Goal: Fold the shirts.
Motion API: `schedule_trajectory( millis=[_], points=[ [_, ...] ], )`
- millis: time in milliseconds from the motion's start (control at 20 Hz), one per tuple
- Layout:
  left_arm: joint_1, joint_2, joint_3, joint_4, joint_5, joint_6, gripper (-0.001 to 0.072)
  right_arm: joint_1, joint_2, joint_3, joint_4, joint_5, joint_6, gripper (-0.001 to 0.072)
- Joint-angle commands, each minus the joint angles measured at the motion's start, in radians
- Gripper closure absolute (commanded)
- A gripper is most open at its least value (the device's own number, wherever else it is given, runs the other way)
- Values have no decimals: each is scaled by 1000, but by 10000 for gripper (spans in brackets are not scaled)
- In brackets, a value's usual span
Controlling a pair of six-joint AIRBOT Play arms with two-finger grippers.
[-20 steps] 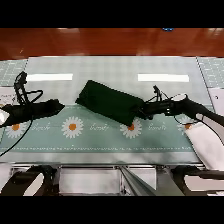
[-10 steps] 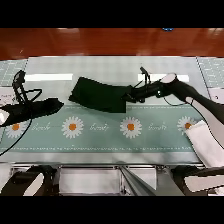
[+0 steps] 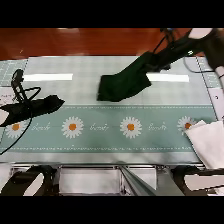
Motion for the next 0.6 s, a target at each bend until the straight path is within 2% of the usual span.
schedule_trajectory(
  millis=[0, 450, 550],
  points=[
    [5, 1, 1, -5, 24, 18, 682, -150, 58, 137, -43, 167, 63, 691],
    [42, 1, 43, -27, 29, 24, 682, -670, 282, 156, -25, 399, 90, 693],
    [43, 1, 43, -35, 12, 24, 682, -791, 326, 153, -22, 399, 89, 693]
  ],
)
